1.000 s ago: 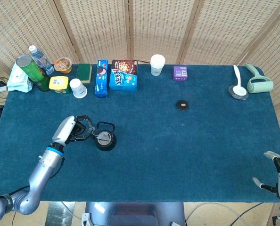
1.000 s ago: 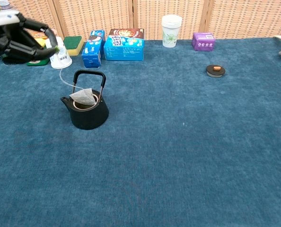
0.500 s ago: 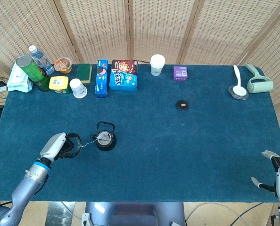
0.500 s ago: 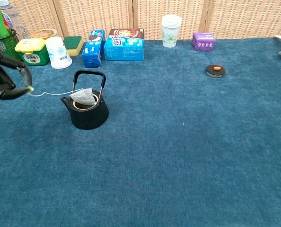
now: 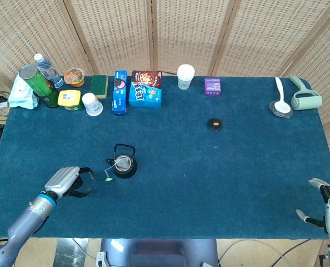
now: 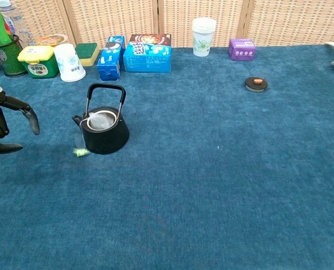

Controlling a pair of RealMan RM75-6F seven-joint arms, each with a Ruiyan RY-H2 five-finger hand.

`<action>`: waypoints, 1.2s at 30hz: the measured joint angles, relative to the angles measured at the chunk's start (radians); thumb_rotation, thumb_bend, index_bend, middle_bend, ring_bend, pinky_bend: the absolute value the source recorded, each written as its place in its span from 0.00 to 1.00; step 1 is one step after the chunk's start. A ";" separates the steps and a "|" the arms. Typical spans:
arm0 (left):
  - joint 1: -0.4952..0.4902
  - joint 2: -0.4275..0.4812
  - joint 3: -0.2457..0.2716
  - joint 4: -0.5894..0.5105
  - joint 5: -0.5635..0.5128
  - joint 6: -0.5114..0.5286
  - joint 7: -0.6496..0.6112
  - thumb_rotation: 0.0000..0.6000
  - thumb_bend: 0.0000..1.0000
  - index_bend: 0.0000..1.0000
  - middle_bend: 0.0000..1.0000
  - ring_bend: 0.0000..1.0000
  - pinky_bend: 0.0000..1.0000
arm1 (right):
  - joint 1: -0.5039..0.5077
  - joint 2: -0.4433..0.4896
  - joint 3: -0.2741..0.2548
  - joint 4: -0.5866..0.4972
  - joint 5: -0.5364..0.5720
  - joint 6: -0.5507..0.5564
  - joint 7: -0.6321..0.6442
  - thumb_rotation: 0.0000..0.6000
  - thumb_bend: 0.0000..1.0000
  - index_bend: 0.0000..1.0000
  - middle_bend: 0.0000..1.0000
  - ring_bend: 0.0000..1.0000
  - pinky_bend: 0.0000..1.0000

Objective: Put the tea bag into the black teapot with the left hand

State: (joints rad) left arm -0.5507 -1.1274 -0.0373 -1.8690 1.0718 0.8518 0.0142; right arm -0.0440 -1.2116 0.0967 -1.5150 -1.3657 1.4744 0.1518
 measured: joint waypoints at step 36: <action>0.138 -0.026 -0.042 -0.018 0.126 0.367 0.040 1.00 0.35 0.04 0.95 0.88 0.85 | 0.032 0.003 0.001 -0.001 -0.032 -0.021 -0.003 1.00 0.02 0.24 0.22 0.23 0.17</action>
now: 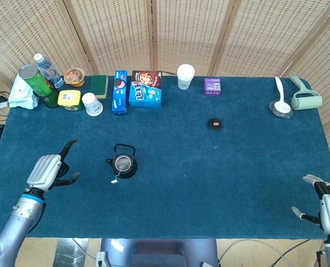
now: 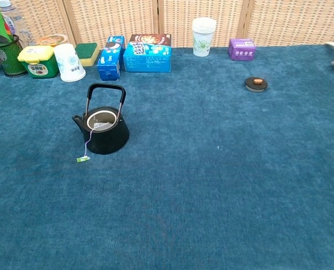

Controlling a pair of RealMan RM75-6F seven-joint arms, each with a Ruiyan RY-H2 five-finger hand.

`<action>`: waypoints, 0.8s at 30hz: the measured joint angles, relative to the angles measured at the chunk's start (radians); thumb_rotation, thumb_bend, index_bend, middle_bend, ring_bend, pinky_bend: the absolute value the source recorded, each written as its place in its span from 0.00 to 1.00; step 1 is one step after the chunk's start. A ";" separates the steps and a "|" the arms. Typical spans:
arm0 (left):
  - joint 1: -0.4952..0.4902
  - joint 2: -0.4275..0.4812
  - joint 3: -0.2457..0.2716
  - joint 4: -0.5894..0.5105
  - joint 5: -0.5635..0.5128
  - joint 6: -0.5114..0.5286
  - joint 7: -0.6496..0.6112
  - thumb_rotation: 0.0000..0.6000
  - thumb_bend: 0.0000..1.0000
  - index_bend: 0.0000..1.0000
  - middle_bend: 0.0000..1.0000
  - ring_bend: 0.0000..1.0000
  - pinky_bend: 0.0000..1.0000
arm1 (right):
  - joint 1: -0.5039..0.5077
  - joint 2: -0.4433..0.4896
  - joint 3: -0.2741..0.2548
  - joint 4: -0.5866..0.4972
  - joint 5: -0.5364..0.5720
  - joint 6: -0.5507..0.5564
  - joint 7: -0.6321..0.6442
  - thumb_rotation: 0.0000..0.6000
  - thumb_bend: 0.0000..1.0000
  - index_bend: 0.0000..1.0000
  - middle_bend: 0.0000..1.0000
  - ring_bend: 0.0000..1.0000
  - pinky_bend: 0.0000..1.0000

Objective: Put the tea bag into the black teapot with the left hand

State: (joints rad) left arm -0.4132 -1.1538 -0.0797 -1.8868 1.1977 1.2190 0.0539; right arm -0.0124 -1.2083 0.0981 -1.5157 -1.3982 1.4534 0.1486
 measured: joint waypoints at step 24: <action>0.348 0.004 0.109 0.030 0.174 0.431 -0.004 1.00 0.35 0.18 0.49 0.39 0.46 | 0.050 0.011 -0.023 -0.092 -0.150 0.046 -0.137 1.00 0.02 0.28 0.24 0.23 0.15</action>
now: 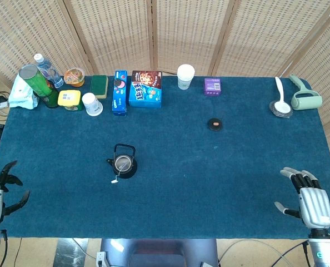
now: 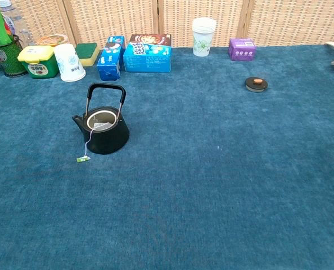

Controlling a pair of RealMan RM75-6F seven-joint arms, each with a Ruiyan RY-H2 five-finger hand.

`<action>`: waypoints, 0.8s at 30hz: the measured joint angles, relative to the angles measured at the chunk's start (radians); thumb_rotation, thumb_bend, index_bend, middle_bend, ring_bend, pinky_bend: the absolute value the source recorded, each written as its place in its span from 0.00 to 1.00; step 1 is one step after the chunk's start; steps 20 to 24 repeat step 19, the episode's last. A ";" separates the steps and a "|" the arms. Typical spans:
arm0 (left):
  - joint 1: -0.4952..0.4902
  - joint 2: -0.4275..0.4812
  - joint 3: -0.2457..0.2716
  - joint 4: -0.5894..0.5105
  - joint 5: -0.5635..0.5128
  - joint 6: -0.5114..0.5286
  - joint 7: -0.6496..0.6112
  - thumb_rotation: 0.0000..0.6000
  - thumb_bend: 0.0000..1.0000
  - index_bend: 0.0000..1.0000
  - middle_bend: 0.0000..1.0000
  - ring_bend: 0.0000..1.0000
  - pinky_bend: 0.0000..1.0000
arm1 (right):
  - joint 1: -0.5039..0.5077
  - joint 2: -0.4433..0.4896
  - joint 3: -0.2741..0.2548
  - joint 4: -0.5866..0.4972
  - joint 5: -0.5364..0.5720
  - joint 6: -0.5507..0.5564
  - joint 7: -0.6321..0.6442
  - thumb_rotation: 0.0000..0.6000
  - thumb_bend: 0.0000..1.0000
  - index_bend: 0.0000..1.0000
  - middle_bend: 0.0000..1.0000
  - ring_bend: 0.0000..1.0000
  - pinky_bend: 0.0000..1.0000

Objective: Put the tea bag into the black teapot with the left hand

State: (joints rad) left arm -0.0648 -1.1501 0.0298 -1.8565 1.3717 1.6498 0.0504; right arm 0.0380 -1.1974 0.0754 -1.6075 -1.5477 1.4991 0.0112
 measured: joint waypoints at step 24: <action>0.060 0.030 -0.013 -0.017 0.030 -0.018 -0.031 1.00 0.35 0.22 0.49 0.39 0.45 | 0.002 0.009 -0.028 -0.017 -0.010 0.004 -0.007 1.00 0.02 0.31 0.26 0.23 0.15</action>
